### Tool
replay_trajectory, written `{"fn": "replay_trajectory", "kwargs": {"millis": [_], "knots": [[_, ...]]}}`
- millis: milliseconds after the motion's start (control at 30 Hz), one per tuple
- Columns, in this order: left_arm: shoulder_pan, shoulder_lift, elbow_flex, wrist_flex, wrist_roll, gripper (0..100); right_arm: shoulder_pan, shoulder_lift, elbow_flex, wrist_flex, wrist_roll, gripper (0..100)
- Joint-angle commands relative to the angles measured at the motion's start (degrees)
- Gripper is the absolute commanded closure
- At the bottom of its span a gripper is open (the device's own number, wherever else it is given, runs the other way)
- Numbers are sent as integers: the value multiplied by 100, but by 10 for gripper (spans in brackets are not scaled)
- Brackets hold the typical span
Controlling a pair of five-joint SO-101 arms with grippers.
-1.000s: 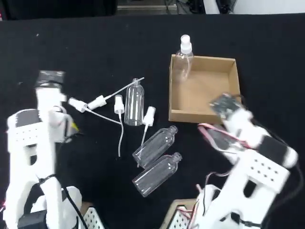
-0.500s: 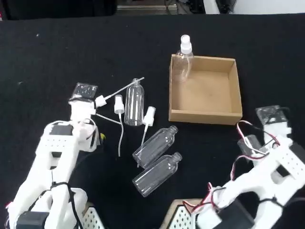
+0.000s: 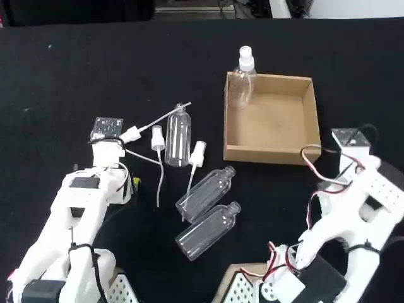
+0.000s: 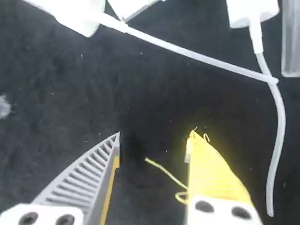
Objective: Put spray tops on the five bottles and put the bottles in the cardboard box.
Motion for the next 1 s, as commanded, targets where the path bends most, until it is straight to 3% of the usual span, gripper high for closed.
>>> {"fn": "replay_trajectory", "kwargs": {"millis": [0, 167, 267, 367, 567, 633, 733, 833, 967], "knots": [[31, -18, -57, -79, 53, 780, -9, -84, -910, 290, 193, 688], [22, -18, -57, -70, 53, 780, 844, -48, -1499, -105, 1811, 725], [22, -18, -57, -70, 53, 780, 1398, -48, -1314, -800, 2523, 809], [22, -18, -57, -70, 53, 780, 1829, -48, -708, -1749, 3174, 812], [22, -18, -57, -70, 44, 780, 2119, -48, 1112, -4598, 3402, 781], [22, -18, -57, -70, 44, 780, 2119, -101, 1560, -5011, 3402, 781], [22, -18, -57, -70, 44, 780, 2075, -224, 1789, -4607, 3402, 780], [22, -18, -57, -79, 44, 780, 1908, -497, 1745, -3516, 3349, 779], [31, -18, -57, -70, 44, 780, 1310, -945, 1719, -2110, 2690, 779]]}}
